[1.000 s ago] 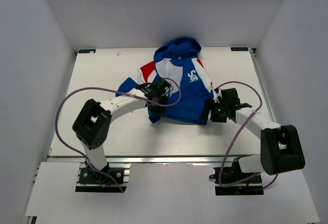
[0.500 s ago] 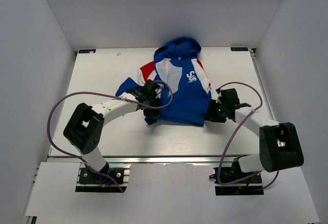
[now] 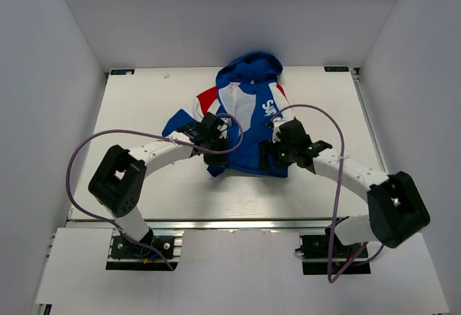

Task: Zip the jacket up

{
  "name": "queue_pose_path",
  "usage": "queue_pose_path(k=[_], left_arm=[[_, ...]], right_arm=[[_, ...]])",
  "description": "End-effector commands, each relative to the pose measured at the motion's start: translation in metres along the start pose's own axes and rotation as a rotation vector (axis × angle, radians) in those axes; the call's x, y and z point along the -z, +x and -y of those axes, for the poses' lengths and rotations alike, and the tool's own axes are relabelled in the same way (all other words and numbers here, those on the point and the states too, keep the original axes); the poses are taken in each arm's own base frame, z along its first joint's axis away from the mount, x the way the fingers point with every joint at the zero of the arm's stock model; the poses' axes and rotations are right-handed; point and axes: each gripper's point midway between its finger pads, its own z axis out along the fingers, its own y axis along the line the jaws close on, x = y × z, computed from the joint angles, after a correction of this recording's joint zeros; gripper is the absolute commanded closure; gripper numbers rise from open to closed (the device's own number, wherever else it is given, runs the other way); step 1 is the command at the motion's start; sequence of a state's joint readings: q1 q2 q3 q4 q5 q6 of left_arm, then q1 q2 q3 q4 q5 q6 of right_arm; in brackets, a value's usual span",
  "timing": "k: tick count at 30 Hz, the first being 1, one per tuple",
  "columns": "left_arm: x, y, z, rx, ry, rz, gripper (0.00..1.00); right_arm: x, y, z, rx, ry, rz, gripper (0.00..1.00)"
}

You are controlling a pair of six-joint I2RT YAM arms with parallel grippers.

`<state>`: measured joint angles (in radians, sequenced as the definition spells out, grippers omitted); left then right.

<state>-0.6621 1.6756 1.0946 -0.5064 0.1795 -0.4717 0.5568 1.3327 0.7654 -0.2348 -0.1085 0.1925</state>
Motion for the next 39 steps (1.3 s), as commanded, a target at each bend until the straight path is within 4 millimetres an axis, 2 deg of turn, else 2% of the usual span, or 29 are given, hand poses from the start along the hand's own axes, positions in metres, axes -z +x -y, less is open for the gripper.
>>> queue_pose_path(k=[1, 7, 10, 11, 13, 14, 16, 17, 18, 20, 23, 26, 28, 29, 31, 32, 34, 35, 37, 39], left_arm=[[0.012, -0.008, 0.016, -0.006, 0.071, 0.041, 0.98], [0.008, -0.006, 0.014, 0.002, 0.064, 0.033, 0.99], [0.007, -0.006, 0.013, 0.004, 0.061, 0.033, 0.99], [0.007, -0.006, 0.011, 0.005, 0.052, 0.033, 0.99], [0.007, -0.005, 0.008, 0.009, 0.037, 0.028, 0.99], [0.007, -0.005, 0.006, 0.010, 0.027, 0.027, 1.00], [0.005, -0.002, -0.003, 0.018, -0.007, 0.020, 1.00], [0.004, -0.002, -0.005, 0.022, -0.017, 0.019, 1.00], [0.004, 0.000, -0.008, 0.028, -0.028, 0.015, 1.00], [0.003, 0.001, -0.013, 0.040, -0.037, 0.012, 1.00], [0.002, 0.003, -0.016, 0.047, -0.035, 0.012, 1.00], [-0.001, 0.003, -0.015, 0.048, -0.031, 0.003, 1.00], [-0.004, 0.005, -0.017, 0.053, -0.039, -0.006, 1.00], [-0.005, 0.006, -0.017, 0.053, -0.038, -0.008, 1.00], [-0.008, 0.005, -0.016, 0.051, -0.028, -0.008, 1.00], [-0.009, 0.005, -0.014, 0.051, -0.015, -0.013, 1.00], [-0.011, 0.004, -0.012, 0.050, -0.007, -0.012, 1.00], [-0.012, 0.003, -0.011, 0.050, -0.003, -0.011, 1.00], [-0.015, 0.002, -0.011, 0.049, 0.000, -0.011, 1.00], [-0.017, 0.001, -0.006, 0.046, 0.033, -0.010, 1.00]], right_arm=[[-0.013, -0.009, 0.007, 0.081, 0.081, -0.018, 0.16], [-0.025, 0.009, 0.042, 0.104, 0.290, -0.112, 0.16], [-0.025, 0.018, 0.060, 0.069, 0.394, -0.138, 0.22], [-0.025, 0.020, 0.063, 0.058, 0.416, -0.139, 0.36], [-0.020, 0.018, 0.070, 0.041, 0.467, -0.122, 0.57], [-0.015, 0.011, 0.069, 0.024, 0.474, -0.092, 0.72], [-0.011, 0.008, 0.068, 0.022, 0.466, -0.061, 0.74], [-0.005, 0.002, 0.066, 0.017, 0.459, -0.032, 0.84], [-0.003, 0.002, 0.065, 0.015, 0.461, -0.024, 0.90], [0.007, 0.007, 0.073, -0.005, 0.503, -0.025, 0.94], [0.021, 0.021, 0.087, -0.046, 0.557, -0.065, 0.93], [0.033, 0.034, 0.092, -0.109, 0.584, -0.077, 0.90], [0.035, 0.038, 0.084, -0.148, 0.512, -0.069, 0.89], [0.036, 0.037, 0.087, -0.169, 0.503, -0.056, 0.83], [0.034, 0.037, 0.078, -0.163, 0.428, -0.061, 0.65], [0.034, 0.034, 0.072, -0.155, 0.385, -0.051, 0.62], [0.037, 0.033, 0.073, -0.156, 0.391, -0.038, 0.58], [0.038, 0.030, 0.070, -0.150, 0.377, -0.028, 0.45], [0.040, 0.024, 0.063, -0.090, 0.324, -0.019, 0.29], [0.038, 0.017, 0.043, -0.061, 0.206, -0.005, 0.28]])
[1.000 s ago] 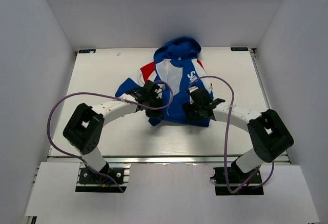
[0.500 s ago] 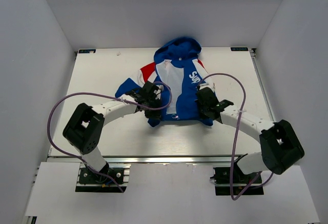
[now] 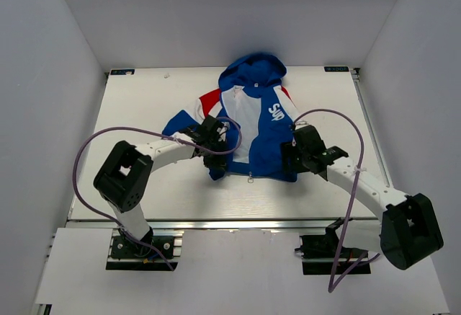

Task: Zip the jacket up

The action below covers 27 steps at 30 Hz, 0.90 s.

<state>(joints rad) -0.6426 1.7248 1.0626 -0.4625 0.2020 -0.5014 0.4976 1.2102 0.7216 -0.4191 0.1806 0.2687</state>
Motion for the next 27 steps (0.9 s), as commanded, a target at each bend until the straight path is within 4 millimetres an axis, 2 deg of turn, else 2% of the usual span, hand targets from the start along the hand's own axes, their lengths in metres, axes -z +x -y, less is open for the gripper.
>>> queue_pose_path(k=[1, 4, 8, 12, 13, 15, 16, 17, 20, 27], left_arm=[[-0.003, -0.007, 0.007, -0.007, 0.047, 0.014, 1.00], [-0.008, -0.005, 0.012, -0.006, 0.085, 0.000, 1.00], [-0.016, 0.003, 0.009, 0.001, 0.081, -0.032, 1.00], [-0.020, 0.006, 0.007, 0.002, 0.085, -0.039, 1.00], [-0.020, 0.007, 0.008, 0.004, 0.091, -0.042, 1.00], [-0.020, 0.007, 0.008, 0.004, 0.096, -0.039, 1.00], [-0.020, 0.009, 0.007, 0.006, 0.092, -0.040, 1.00], [-0.020, 0.009, 0.006, 0.008, 0.088, -0.038, 1.00], [-0.019, 0.009, 0.004, 0.010, 0.078, -0.029, 1.00], [-0.020, 0.012, 0.003, 0.013, 0.076, -0.033, 1.00]], right_arm=[[0.014, -0.011, -0.029, 0.075, -0.177, 0.046, 0.26], [0.029, -0.021, -0.064, 0.128, -0.311, 0.096, 0.25], [0.040, -0.033, -0.102, 0.146, -0.412, 0.148, 0.25], [0.029, -0.034, -0.126, 0.128, -0.436, 0.120, 0.25], [0.021, -0.033, -0.134, 0.136, -0.432, 0.093, 0.26], [0.008, -0.035, -0.128, 0.104, -0.349, 0.076, 0.27], [-0.005, -0.030, -0.126, 0.072, -0.307, 0.039, 0.30], [-0.009, -0.036, -0.119, 0.047, -0.246, 0.046, 0.32], [-0.024, -0.031, -0.111, 0.008, -0.169, 0.014, 0.38], [-0.046, -0.017, -0.113, 0.004, -0.159, -0.039, 0.41]])
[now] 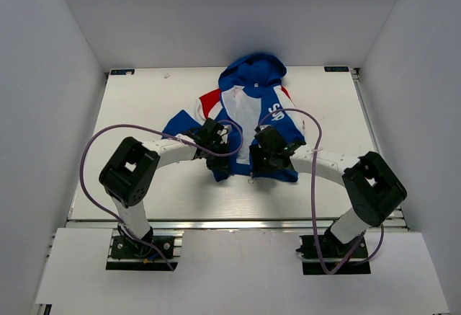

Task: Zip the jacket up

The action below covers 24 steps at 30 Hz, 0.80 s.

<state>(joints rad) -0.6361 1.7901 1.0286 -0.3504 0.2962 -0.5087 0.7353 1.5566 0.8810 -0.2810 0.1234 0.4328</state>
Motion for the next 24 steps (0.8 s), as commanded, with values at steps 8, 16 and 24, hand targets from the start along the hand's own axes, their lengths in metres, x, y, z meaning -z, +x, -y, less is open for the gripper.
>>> queue_pose_path(k=[8, 16, 24], left_arm=[[0.004, 0.004, -0.004, 0.007, -0.015, 0.006, 1.00], [0.007, 0.003, -0.005, 0.009, -0.026, 0.015, 1.00], [0.008, 0.001, -0.012, 0.013, -0.064, 0.028, 1.00]], right_arm=[[-0.017, -0.013, -0.003, -0.049, 0.034, 0.046, 0.45], [-0.027, -0.002, 0.003, -0.033, 0.156, 0.023, 0.52], [-0.031, 0.008, 0.011, -0.015, 0.250, -0.008, 0.84]])
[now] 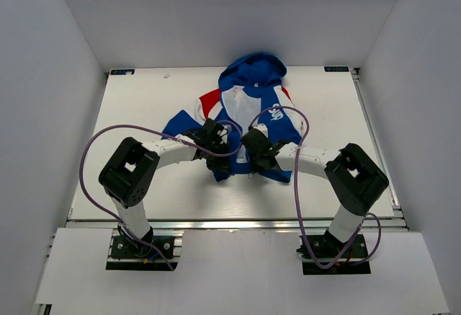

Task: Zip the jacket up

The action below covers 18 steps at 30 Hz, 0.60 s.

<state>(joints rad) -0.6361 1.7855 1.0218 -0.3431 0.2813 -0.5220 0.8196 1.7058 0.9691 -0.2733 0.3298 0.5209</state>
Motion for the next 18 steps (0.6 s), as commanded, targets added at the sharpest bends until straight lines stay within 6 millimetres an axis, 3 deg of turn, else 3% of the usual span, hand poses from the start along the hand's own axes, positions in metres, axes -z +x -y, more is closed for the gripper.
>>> queue_pose_path(k=[1, 6, 13, 18], left_arm=[[0.008, 0.003, -0.011, 0.001, -0.059, 0.016, 1.00], [0.007, 0.003, -0.015, 0.002, -0.077, 0.016, 1.00], [0.006, 0.001, -0.026, 0.007, -0.139, 0.027, 1.00], [-0.003, 0.003, -0.032, 0.014, -0.163, 0.011, 1.00]], right_arm=[[-0.002, 0.015, 0.014, -0.003, 0.085, -0.039, 0.88], [0.011, 0.000, 0.021, -0.005, 0.104, 0.018, 0.91], [0.047, -0.023, 0.035, -0.037, 0.070, 0.103, 0.92], [0.067, -0.018, 0.041, 0.018, -0.019, 0.093, 0.87]])
